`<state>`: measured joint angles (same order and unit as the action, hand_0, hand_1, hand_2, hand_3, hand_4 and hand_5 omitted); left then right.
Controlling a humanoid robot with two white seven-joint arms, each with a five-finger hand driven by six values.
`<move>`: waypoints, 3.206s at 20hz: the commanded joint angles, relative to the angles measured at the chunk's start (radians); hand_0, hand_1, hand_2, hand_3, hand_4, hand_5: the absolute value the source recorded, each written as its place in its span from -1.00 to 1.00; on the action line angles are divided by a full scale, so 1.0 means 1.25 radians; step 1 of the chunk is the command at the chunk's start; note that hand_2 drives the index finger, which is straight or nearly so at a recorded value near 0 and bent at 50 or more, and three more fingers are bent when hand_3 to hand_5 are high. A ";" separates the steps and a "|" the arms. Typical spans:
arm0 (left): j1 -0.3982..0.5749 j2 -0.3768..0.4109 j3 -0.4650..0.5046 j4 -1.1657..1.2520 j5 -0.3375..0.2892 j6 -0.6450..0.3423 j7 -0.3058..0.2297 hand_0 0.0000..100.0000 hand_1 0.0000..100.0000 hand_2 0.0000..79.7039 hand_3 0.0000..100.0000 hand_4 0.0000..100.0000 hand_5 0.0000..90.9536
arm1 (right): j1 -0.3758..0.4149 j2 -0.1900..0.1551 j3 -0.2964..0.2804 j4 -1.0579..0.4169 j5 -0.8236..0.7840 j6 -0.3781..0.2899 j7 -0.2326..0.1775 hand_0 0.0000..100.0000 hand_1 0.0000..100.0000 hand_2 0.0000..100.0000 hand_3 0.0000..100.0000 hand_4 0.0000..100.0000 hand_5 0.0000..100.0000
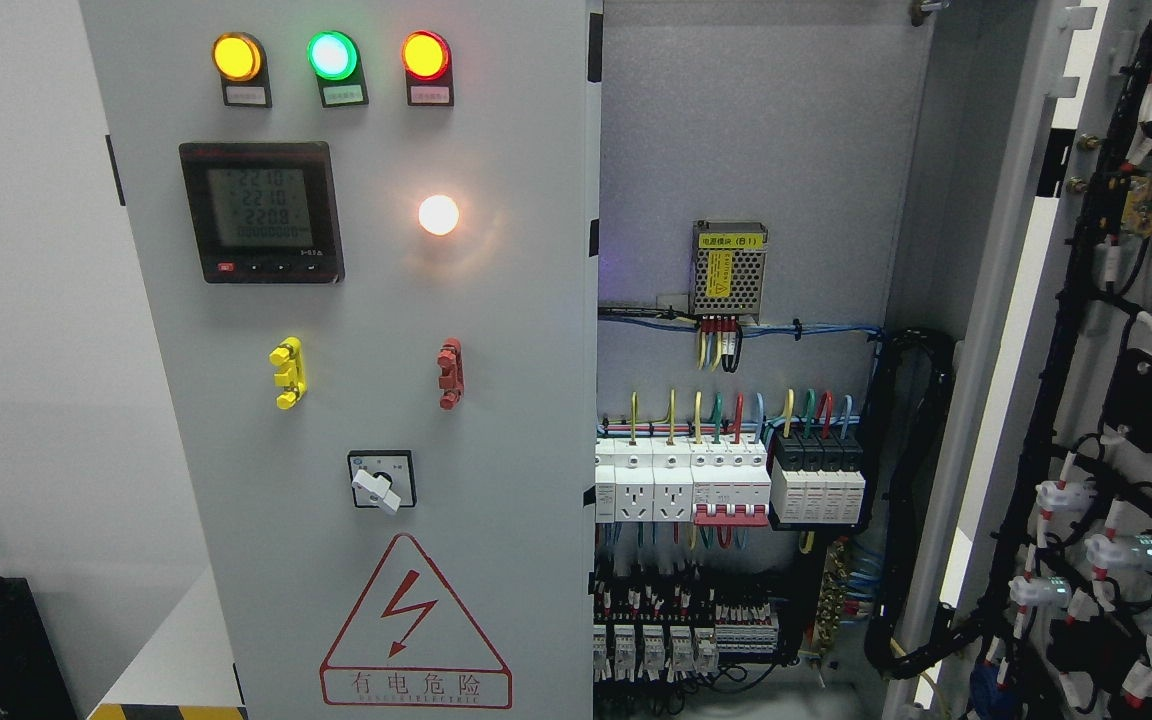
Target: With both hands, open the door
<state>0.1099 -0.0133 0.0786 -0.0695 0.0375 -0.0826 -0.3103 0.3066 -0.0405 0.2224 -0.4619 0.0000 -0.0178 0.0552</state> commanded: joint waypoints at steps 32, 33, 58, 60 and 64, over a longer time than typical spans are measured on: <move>-0.002 -0.018 0.002 -0.003 -0.001 -0.036 0.021 -1.00 -1.00 -1.00 -1.00 -1.00 -1.00 | 0.388 -0.150 0.087 -1.021 0.007 -0.285 -0.001 -0.23 -1.00 -1.00 -1.00 -1.00 -1.00; -0.003 -0.018 0.001 -0.003 -0.001 -0.036 0.021 -1.00 -1.00 -1.00 -1.00 -1.00 -1.00 | 0.386 -0.150 0.090 -1.033 0.001 -0.285 0.000 -0.23 -1.00 -1.00 -1.00 -1.00 -1.00; -0.002 -0.018 0.001 -0.005 -0.001 -0.036 0.021 -1.00 -1.00 -1.00 -1.00 -1.00 -1.00 | 0.053 -0.068 0.088 -1.141 -0.059 -0.388 -0.001 -0.23 -1.00 -1.00 -1.00 -1.00 -1.00; -0.003 -0.018 0.001 -0.005 -0.001 -0.036 0.021 -1.00 -1.00 -1.00 -1.00 -1.00 -1.00 | 0.022 -0.067 0.088 -1.138 -0.059 -0.358 -0.001 -0.23 -1.00 -1.00 -1.00 -1.00 -1.00; -0.003 -0.018 0.001 -0.005 -0.001 -0.036 0.021 -1.00 -1.00 -1.00 -1.00 -1.00 -1.00 | -0.028 -0.062 0.090 -1.126 -0.059 -0.313 -0.001 -0.23 -1.00 -1.00 -1.00 -1.00 -1.00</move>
<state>0.1066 -0.0347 0.0799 -0.0749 0.0367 -0.1276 -0.2835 0.3668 -0.1489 0.3317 -1.8570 -0.0727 -0.4442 0.0534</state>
